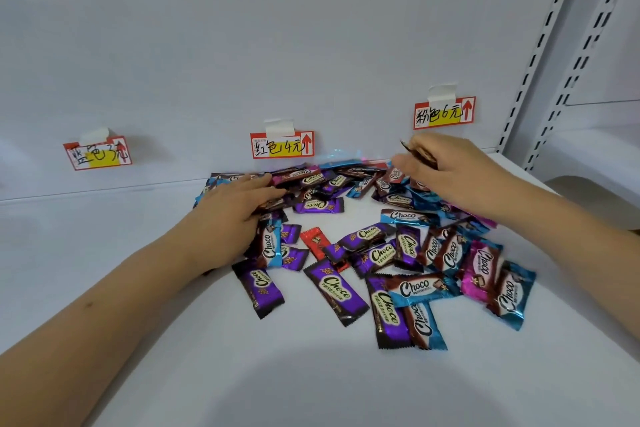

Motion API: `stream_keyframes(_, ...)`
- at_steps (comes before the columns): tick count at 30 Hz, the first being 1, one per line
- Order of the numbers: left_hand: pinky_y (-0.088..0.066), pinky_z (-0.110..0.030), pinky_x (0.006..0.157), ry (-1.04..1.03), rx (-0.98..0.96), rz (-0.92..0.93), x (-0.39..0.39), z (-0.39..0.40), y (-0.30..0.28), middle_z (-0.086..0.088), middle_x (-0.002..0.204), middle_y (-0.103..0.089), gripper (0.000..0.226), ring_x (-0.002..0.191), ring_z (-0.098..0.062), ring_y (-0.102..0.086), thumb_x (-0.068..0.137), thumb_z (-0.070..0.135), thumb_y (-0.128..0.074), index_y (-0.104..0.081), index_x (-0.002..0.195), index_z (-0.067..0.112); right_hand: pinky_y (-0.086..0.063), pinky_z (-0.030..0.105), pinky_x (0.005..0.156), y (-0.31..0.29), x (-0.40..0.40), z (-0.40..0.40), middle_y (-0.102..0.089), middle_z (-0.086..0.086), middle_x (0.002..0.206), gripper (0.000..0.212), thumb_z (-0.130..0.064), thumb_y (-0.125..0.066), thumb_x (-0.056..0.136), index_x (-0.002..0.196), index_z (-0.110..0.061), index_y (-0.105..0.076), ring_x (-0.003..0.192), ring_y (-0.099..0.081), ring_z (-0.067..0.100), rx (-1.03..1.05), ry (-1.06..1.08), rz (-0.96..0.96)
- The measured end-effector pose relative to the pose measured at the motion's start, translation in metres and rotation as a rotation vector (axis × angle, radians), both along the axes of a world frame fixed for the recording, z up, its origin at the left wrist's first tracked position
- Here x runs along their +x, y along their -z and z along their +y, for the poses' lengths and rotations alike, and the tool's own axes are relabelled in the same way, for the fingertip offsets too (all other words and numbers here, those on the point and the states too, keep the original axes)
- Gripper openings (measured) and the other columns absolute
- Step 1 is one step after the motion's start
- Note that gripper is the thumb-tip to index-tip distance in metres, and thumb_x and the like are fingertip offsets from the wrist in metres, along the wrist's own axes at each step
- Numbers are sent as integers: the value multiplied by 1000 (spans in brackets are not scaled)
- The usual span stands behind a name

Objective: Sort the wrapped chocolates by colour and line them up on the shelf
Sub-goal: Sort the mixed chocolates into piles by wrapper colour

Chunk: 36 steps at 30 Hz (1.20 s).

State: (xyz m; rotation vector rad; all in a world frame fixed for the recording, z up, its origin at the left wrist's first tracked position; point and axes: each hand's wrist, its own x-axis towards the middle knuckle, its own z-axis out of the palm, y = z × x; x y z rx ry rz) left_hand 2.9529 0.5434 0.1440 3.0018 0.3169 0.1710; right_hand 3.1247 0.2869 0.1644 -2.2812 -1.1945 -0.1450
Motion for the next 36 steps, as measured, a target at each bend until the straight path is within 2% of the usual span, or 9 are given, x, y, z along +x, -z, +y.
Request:
stream_keyframes(5, -16, -31, 120, 113, -216, 138, 0, 8, 3, 40, 147, -7, 65, 142, 6, -5, 101, 5, -40, -33, 144, 54, -38, 35, 59, 8, 7, 4, -50, 5, 68, 46, -50, -38, 100, 79, -10, -47, 61, -46, 19, 0, 125, -77)
stream_keyframes(9, -13, -48, 119, 235, 0, 387, 44, 50, 48, 55, 138, -9, 72, 151, -12, -4, 93, 21, -61, -30, 129, 76, -37, 31, 57, -1, 19, -7, -56, 9, 68, 44, -44, -34, 103, 85, -7, -49, 60, -50, 22, 94, 233, -134)
stream_keyframes(12, -24, -31, 112, 362, 65, 300, 58, 33, 38, 39, 137, -30, 38, 147, -19, -25, 98, 42, -53, -50, 135, 52, -42, 25, 60, -1, 20, -15, -64, 3, 85, 34, -43, -36, 102, 95, -14, -51, 75, -58, 22, -66, 187, -69)
stream_keyframes(15, 1, -24, 116, 292, -199, 210, 64, 14, 12, 4, 159, 1, 56, 152, -26, -1, 103, 1, -36, -36, 145, 38, -38, 10, 74, 6, 3, -11, -57, -18, 126, 31, -45, -36, 102, 129, -40, -52, 106, -54, 0, -331, -90, 140)
stream_keyframes(18, -4, -10, 112, 164, -200, 255, 71, -1, -9, -5, 159, 0, 50, 152, -25, -3, 102, -7, -29, -1, 143, -1, -33, 15, 99, -3, -13, -6, -45, -30, 140, 35, -50, -34, 101, 135, -55, -45, 123, -43, -9, -265, -276, 296)
stream_keyframes(22, -10, -8, 110, 257, -171, 108, 54, -18, -2, 5, 158, -18, 52, 150, -16, -17, 103, -5, -30, -7, 143, 19, -46, 19, 99, -19, 7, -18, -65, -18, 121, 30, -36, -40, 103, 127, -30, -58, 107, -61, -5, 66, -130, 367)
stream_keyframes(25, -22, -19, 113, 514, -57, 4, 63, -27, 18, 29, 155, -21, 54, 145, -4, -24, 104, 21, -40, -26, 150, 45, -54, 32, 72, -17, 36, -35, -69, -5, 94, 28, -36, -43, 102, 114, -20, -63, 73, -63, 15, -37, 141, 170)
stream_keyframes(30, -8, -23, 122, 576, -143, -19, 69, -88, -1, 30, 157, -13, 76, 145, 9, -5, 95, -4, -42, -27, 149, 48, -44, 24, 71, -8, 53, -46, -65, -11, 101, 40, -57, -56, 90, 120, -31, -61, 89, -58, 8, -380, 156, 137)
stream_keyframes(36, -8, -22, 121, 544, -138, 63, 62, -48, 5, 47, 147, -15, 81, 140, 19, -7, 94, -2, -47, -31, 134, 67, -50, 32, 88, 2, 63, -45, -62, -5, 123, 68, -72, -48, 84, 137, -29, -48, 103, -59, 15, -462, 127, 208)
